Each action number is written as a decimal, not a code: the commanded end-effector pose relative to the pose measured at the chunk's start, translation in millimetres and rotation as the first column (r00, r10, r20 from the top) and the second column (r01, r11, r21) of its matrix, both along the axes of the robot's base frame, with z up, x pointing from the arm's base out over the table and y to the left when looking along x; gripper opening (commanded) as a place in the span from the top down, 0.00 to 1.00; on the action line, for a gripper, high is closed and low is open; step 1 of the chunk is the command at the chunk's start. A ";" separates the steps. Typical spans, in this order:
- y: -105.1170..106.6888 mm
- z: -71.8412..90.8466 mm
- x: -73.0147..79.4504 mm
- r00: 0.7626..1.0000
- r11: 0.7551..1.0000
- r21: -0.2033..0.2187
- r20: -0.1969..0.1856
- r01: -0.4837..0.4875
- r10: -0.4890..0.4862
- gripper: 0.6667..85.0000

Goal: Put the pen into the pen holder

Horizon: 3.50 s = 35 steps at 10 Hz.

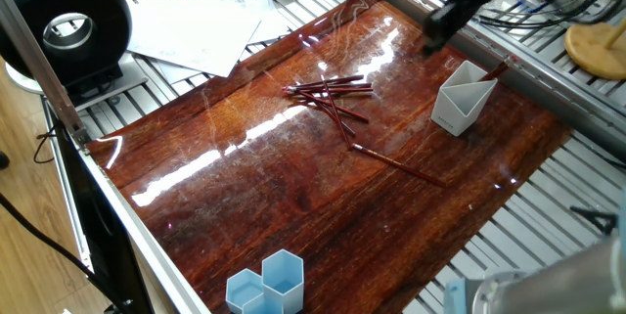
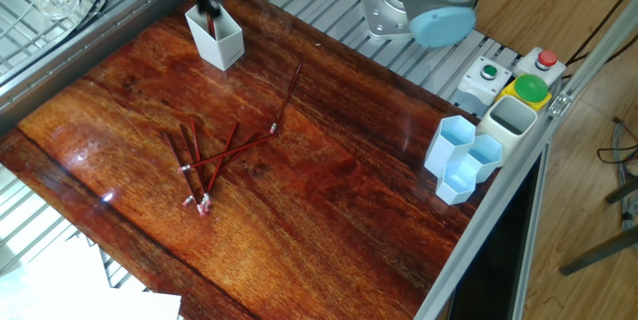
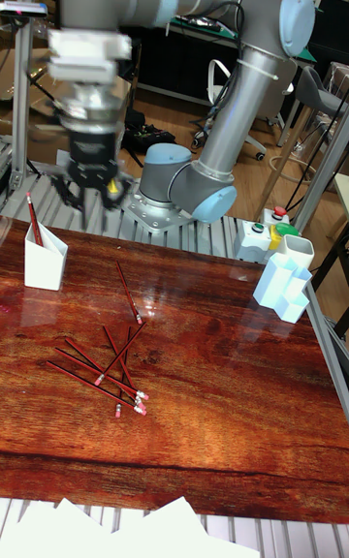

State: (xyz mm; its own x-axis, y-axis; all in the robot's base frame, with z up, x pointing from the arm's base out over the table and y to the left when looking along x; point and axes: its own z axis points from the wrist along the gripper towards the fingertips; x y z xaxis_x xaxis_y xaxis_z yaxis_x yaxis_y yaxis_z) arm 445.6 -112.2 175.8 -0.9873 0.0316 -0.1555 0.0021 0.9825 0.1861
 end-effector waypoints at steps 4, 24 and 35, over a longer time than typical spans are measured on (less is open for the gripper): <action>-13.0 -62.8 -1.1 0.982 0.969 -0.160 -0.044 -0.188 0.184 0.77; 41.2 -91.9 -13.8 0.937 0.954 -0.122 -0.260 -0.272 0.234 0.57; 98.2 -126.5 15.8 0.963 0.982 -0.075 -0.221 -0.174 0.154 0.56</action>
